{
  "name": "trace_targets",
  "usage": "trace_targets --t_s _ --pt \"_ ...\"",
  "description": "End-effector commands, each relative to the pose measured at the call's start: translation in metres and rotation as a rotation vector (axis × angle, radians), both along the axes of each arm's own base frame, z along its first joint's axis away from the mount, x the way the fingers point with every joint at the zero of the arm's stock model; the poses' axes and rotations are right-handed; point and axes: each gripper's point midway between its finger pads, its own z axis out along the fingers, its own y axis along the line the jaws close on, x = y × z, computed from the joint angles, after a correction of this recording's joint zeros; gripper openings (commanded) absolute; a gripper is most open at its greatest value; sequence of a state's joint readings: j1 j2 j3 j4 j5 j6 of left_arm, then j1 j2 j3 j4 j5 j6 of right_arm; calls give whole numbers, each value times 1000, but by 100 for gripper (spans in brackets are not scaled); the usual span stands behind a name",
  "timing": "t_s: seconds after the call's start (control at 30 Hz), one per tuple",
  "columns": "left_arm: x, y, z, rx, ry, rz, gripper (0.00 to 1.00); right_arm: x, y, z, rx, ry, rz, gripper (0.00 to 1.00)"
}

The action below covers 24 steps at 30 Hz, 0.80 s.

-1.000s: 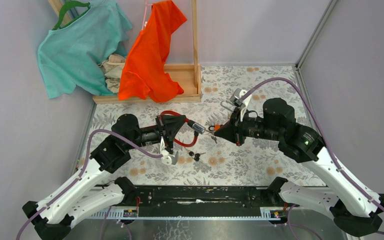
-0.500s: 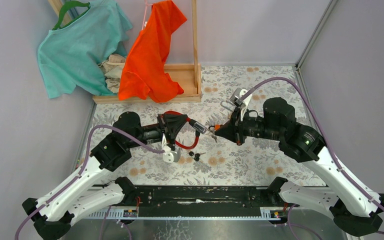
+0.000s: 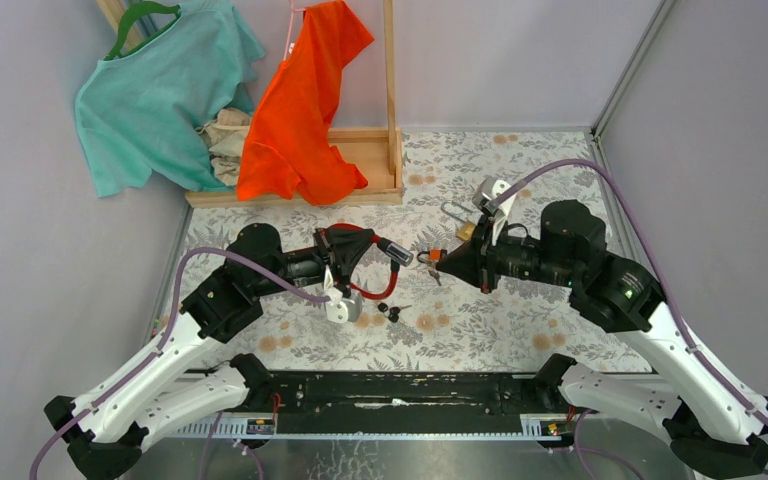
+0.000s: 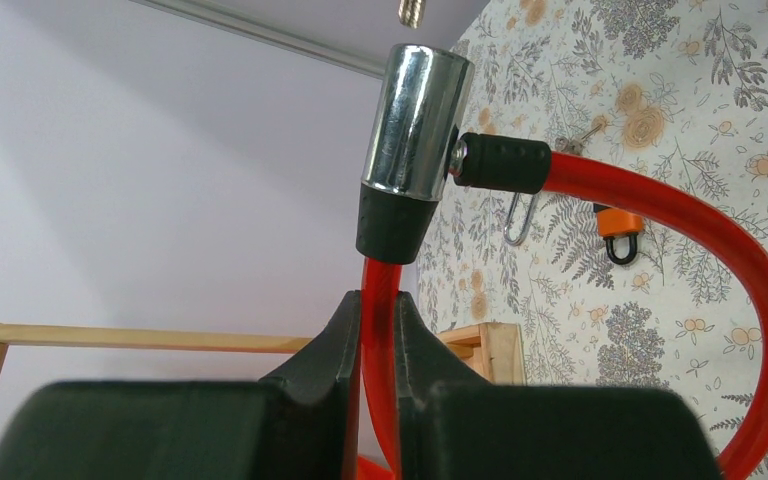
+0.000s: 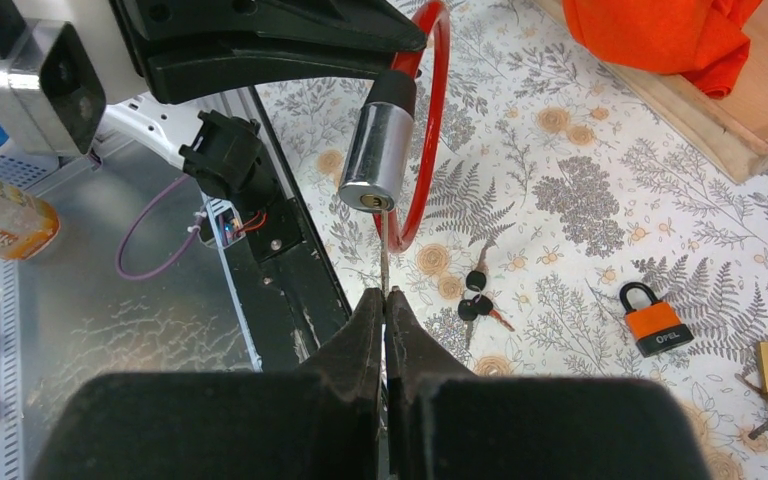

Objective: Unlock with the key

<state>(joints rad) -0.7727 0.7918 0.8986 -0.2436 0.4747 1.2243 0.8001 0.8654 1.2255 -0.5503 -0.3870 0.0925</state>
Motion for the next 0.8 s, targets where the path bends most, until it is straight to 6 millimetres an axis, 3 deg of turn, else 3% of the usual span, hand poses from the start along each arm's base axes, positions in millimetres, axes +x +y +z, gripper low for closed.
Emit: trace_targets --t_s 0.0,0.77 --pt "-2 0 34 -74 -63 -3 0 -1 9 11 24 -16 39 0" --pt "-2 0 28 -53 -75 -7 0 0 10 13 33 -25 36 0"
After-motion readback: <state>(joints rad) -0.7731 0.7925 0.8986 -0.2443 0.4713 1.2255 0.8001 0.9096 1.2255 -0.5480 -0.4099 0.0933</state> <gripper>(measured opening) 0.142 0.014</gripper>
